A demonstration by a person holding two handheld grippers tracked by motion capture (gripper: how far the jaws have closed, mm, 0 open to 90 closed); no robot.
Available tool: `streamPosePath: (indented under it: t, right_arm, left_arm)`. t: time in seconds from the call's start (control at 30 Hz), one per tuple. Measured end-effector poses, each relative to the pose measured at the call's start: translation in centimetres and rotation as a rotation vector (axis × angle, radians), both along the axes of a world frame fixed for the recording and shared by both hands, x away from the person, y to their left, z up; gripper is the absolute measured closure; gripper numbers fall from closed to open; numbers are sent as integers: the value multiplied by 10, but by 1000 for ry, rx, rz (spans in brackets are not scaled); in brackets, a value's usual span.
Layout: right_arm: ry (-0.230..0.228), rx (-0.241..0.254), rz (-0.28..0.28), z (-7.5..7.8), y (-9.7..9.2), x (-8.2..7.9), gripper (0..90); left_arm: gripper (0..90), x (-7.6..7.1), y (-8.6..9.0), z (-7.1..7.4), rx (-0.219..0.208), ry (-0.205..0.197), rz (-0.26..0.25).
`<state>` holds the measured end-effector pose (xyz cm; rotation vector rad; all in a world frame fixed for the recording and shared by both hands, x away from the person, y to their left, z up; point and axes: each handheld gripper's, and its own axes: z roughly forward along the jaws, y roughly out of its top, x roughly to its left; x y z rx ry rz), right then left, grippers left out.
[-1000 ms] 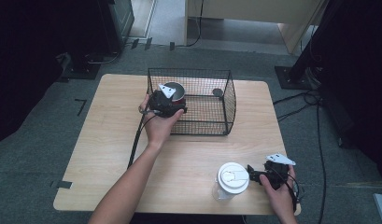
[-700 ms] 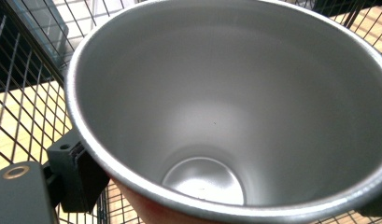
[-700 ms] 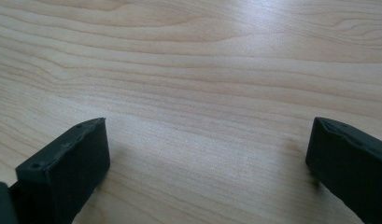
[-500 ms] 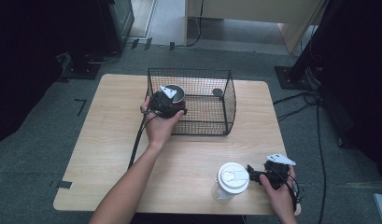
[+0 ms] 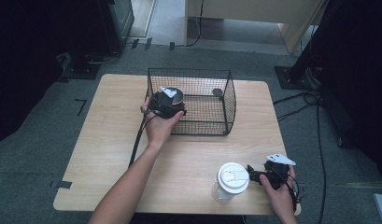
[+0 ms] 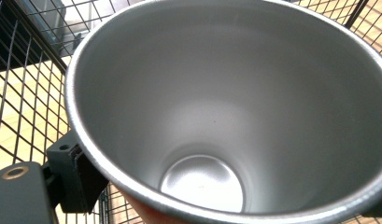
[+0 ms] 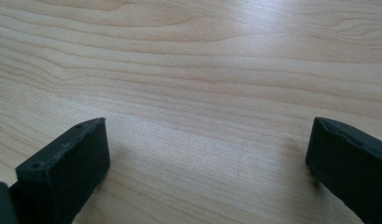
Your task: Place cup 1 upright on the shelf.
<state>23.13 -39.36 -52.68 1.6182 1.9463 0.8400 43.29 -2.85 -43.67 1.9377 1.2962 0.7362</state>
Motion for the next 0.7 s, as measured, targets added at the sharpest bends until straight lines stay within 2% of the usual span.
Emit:
streamPosePath:
  t: [0.37,0.7]
  right_arm:
    - [0,0,0,0,0,0,0]
    - [0,0,0,0,0,0,0]
  left_arm:
    - [77,0,0,1,16,27,1]
    - [76,0,1,2,3,51,2]
